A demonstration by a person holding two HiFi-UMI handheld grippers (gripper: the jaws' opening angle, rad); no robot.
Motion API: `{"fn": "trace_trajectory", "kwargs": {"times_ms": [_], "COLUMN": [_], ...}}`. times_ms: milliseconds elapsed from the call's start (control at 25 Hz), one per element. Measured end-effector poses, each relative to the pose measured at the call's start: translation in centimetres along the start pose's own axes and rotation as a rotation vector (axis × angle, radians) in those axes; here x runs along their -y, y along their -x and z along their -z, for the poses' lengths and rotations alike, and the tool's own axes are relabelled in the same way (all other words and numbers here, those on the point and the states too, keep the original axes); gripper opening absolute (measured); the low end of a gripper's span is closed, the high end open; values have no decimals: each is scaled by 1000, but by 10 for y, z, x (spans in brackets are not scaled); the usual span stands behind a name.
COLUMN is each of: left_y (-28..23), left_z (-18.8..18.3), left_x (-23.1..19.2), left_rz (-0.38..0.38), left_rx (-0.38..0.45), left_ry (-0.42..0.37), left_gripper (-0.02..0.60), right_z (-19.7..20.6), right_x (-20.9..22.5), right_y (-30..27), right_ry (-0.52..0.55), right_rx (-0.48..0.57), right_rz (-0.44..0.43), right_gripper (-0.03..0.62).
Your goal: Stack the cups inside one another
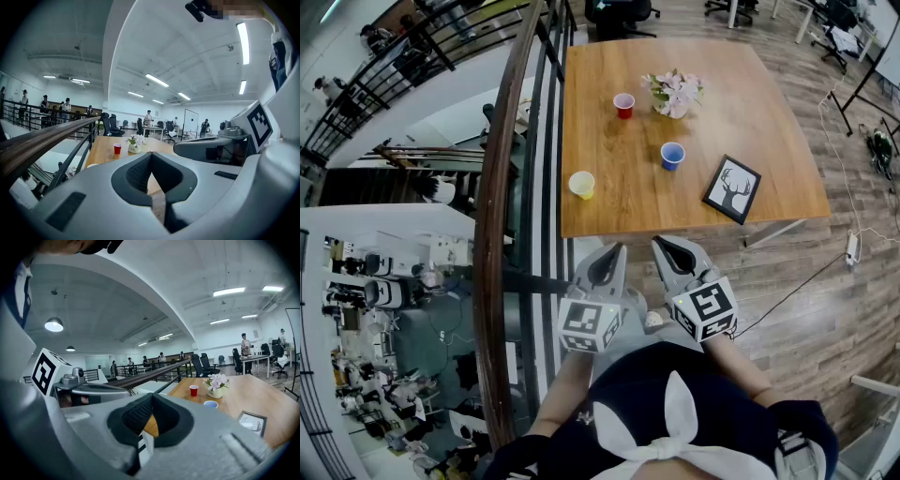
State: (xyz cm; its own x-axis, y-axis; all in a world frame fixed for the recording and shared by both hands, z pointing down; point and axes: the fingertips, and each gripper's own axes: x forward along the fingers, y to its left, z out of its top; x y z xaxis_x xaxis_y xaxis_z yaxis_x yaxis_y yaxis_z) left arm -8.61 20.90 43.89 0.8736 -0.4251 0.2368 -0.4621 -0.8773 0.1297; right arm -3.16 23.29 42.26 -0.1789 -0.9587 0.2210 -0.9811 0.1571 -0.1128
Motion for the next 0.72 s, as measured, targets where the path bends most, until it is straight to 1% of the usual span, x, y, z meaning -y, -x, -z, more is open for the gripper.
{"fn": "trace_trajectory", "kwargs": {"times_ms": [440, 720], "left_y": [-28, -59], "left_z": [-4, -11], "left_x": [-14, -43], "left_rz": [14, 18], "left_rx": [-20, -37], "left_ry": [2, 7], "left_gripper": [17, 17], "right_z": [-3, -5], "right_x": [21, 50], "right_y": [-23, -58], "right_ry": [-15, 6], "right_rx": [-2, -39], "right_rz": [-5, 42], "right_gripper": [-2, -2]}}
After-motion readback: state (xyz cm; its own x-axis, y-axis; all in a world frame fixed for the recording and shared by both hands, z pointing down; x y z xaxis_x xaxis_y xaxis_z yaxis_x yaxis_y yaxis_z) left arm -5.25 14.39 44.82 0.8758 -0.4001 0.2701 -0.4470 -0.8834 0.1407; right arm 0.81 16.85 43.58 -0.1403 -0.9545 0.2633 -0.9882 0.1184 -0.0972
